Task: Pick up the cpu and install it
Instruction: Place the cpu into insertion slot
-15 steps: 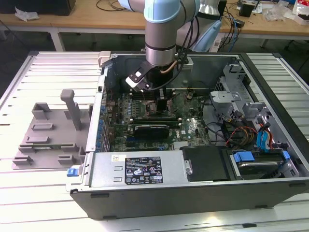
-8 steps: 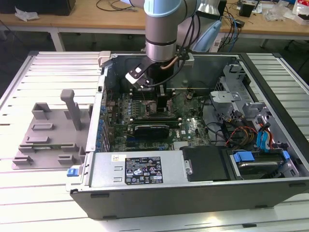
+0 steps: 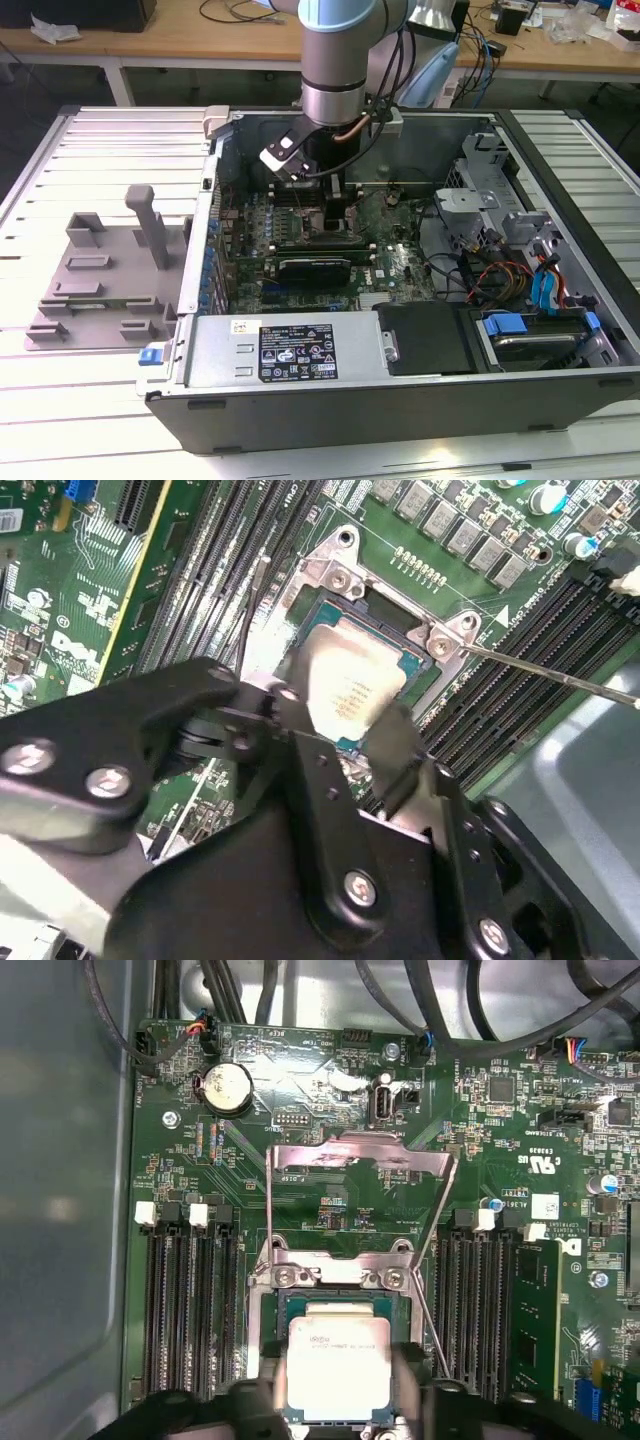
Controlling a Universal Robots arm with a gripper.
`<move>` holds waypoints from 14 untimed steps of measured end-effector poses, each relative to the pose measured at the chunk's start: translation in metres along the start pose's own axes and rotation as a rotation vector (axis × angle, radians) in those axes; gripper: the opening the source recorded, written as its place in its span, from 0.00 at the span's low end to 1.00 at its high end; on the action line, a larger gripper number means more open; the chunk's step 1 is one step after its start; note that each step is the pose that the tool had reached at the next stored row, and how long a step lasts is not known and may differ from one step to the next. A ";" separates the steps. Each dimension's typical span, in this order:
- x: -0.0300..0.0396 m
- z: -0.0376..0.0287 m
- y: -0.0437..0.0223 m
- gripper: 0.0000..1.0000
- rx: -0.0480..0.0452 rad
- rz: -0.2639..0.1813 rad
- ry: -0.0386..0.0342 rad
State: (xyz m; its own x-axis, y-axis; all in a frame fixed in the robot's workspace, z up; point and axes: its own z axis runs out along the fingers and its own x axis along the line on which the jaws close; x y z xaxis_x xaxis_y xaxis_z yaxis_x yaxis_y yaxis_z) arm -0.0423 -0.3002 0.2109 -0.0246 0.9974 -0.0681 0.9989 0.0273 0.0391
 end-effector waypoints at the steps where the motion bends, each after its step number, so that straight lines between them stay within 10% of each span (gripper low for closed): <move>1: 0.0000 0.0000 0.0000 0.41 0.0000 0.000 0.0000; 6: 0.0000 -0.0004 0.0000 0.11 0.0000 0.000 0.0000; 14: 0.0002 0.0054 -0.0036 0.11 -0.0001 0.000 -0.0002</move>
State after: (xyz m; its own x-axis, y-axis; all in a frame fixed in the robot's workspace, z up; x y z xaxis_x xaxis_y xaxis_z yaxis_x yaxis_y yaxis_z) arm -0.0457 -0.3005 0.2054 -0.0246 0.9974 -0.0682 0.9989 0.0273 0.0393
